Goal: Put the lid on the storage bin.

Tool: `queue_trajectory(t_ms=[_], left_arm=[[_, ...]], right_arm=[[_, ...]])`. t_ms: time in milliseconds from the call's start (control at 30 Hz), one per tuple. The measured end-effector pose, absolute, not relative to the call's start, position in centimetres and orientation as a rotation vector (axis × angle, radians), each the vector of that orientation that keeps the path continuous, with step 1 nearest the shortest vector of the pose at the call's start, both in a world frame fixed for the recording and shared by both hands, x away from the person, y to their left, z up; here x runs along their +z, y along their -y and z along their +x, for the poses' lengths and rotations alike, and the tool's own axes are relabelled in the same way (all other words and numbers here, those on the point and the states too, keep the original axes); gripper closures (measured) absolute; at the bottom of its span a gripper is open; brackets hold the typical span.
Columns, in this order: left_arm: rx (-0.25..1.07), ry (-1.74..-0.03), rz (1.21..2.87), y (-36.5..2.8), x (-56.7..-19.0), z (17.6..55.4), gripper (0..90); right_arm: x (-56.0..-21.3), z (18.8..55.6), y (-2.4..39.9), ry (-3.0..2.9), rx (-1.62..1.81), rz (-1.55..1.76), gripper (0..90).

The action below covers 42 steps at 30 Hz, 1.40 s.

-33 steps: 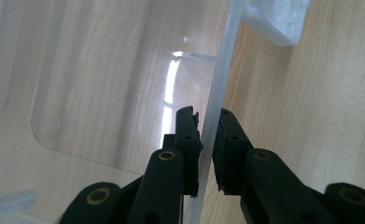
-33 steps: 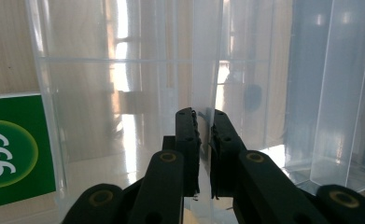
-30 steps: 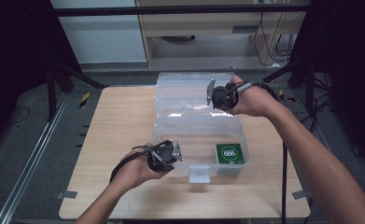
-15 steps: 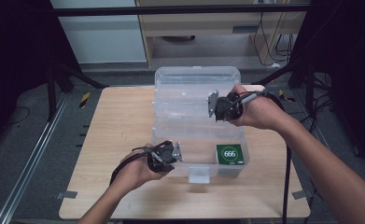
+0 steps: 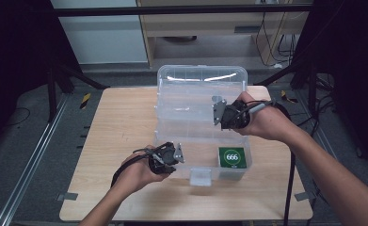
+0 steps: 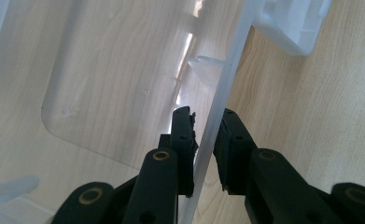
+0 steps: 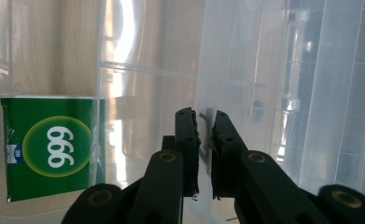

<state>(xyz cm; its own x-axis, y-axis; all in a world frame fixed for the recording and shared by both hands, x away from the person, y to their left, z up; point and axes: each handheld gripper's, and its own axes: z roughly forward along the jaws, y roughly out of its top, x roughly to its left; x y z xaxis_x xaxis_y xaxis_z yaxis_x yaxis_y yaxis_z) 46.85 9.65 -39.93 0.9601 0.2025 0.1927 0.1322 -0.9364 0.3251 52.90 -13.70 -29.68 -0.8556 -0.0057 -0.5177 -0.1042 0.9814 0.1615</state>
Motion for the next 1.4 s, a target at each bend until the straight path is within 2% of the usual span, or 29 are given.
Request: queue_trajectory(t_ms=[267,833,867,1033,1067,1400], left_arm=[[0.334,-0.251,2.789,-9.1,-40.0,47.5,78.4],[0.343,-0.274,2.773,-8.9,-40.1,47.4,77.2],[0.459,-0.500,2.740,-9.0,-40.0,46.3,77.1],[0.436,-0.579,2.706,-8.9,-40.3,45.8,76.8],[0.416,-0.302,2.780,-9.0,-39.9,47.2,76.7],[0.396,-0.285,2.728,-8.5,-40.1,47.4,77.2]], right_arm=[[-29.7,54.5,14.0,-2.590,0.257,-0.033,83.1],[-30.6,51.0,14.5,-2.520,0.332,-0.080,83.2],[-30.7,50.8,14.6,-2.519,0.334,-0.075,83.2],[-31.0,50.1,14.7,-2.508,0.340,-0.085,83.0],[-31.0,50.1,14.7,-2.509,0.340,-0.084,82.9],[-30.9,51.4,14.9,-2.504,0.322,-0.065,81.3]])
